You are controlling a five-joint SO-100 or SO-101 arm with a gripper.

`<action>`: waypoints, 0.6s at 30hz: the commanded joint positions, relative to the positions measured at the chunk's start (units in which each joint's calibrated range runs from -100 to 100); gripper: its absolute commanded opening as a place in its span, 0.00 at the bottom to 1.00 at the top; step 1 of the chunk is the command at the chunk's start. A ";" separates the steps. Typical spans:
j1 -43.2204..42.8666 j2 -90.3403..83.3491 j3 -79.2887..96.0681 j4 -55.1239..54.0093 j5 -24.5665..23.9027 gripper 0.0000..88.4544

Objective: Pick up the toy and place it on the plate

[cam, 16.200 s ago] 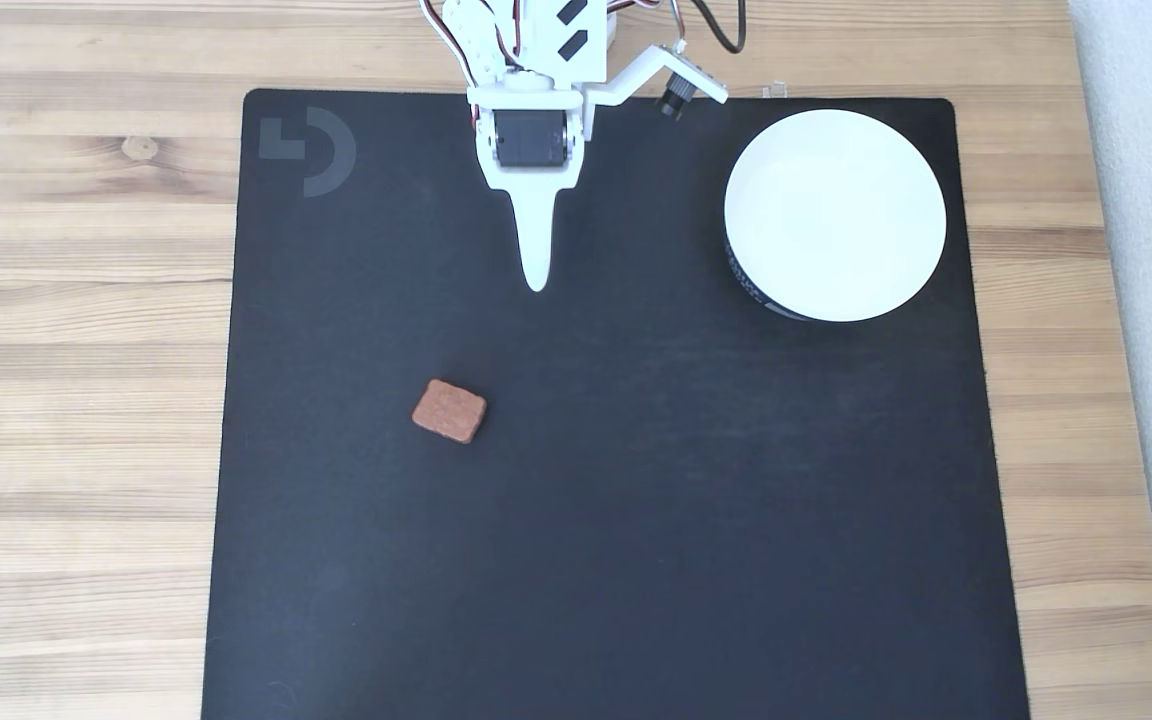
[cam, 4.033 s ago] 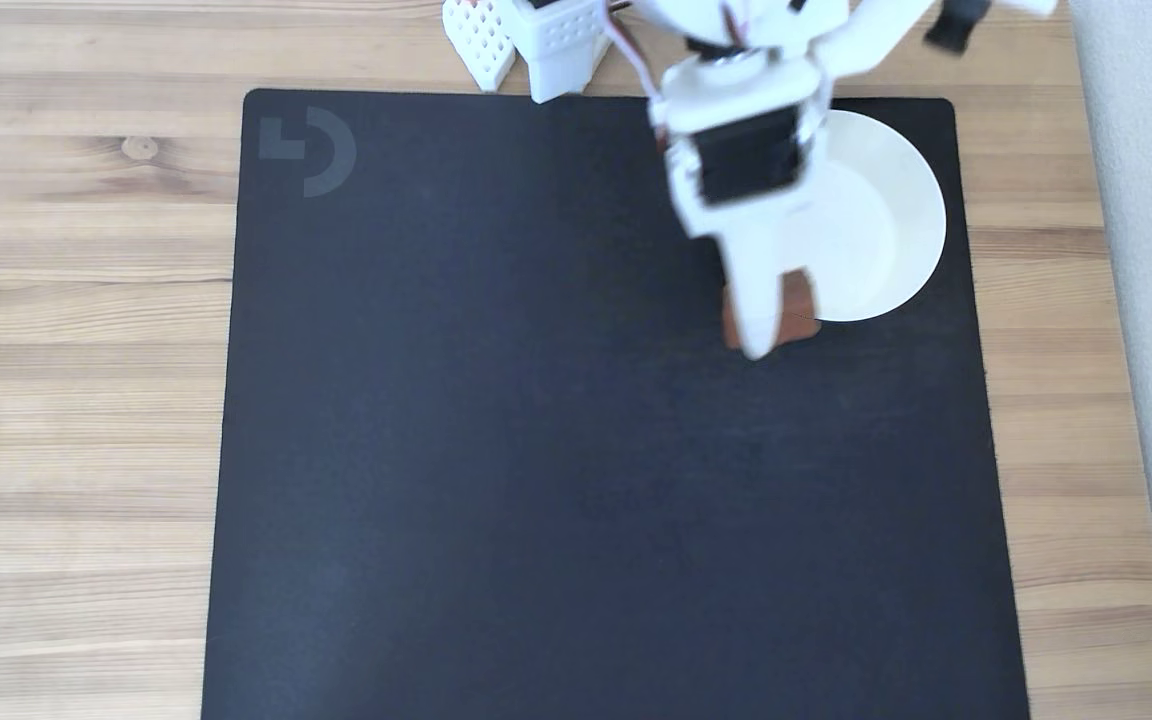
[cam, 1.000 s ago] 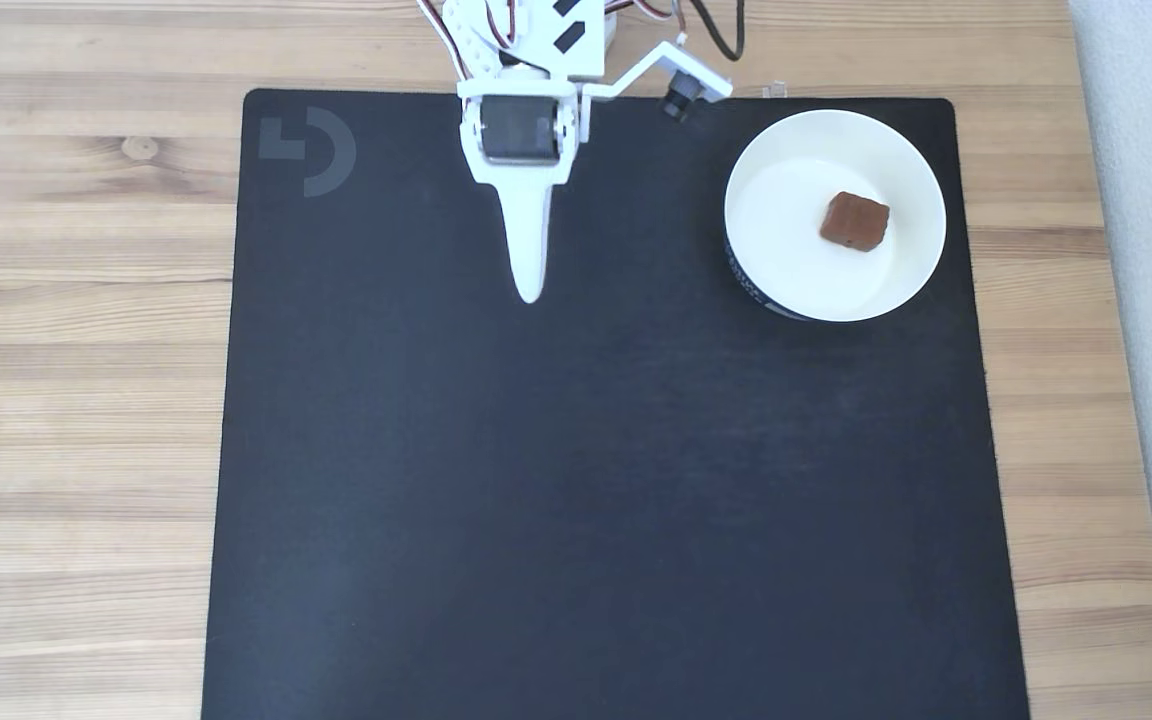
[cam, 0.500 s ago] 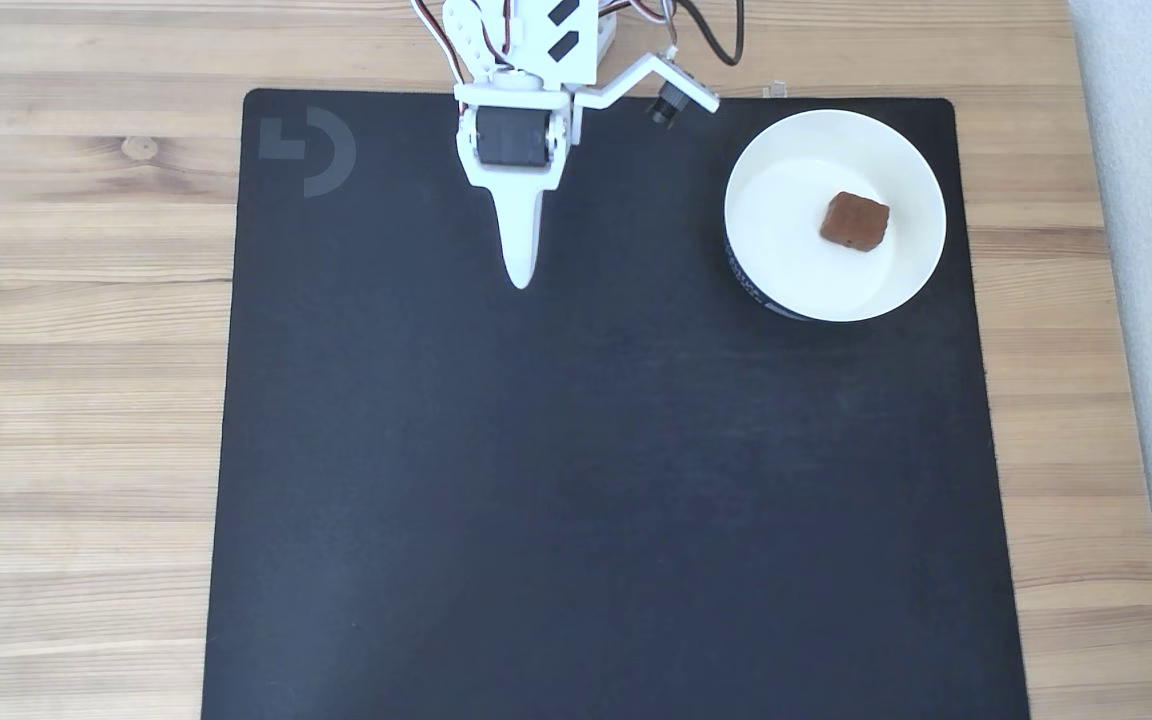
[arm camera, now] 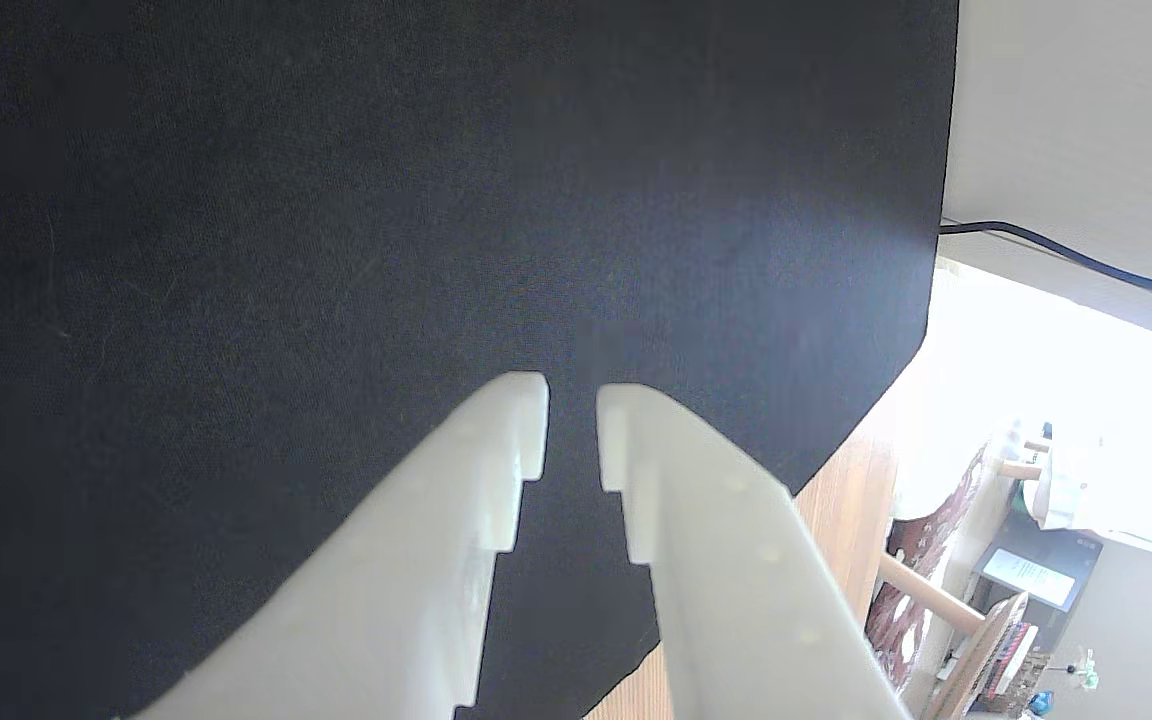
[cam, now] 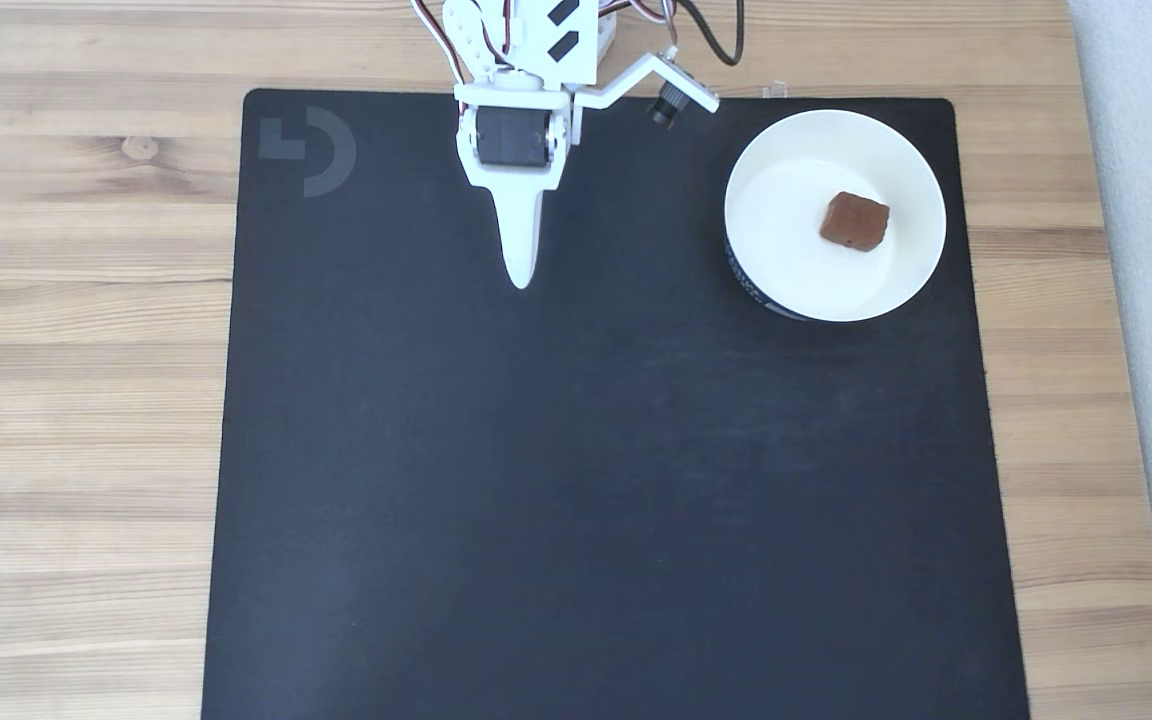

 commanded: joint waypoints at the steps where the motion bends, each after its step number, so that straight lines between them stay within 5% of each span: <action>1: 0.09 -0.50 0.69 0.11 0.20 0.03; 18: 0.26 -0.42 0.69 0.11 0.10 0.03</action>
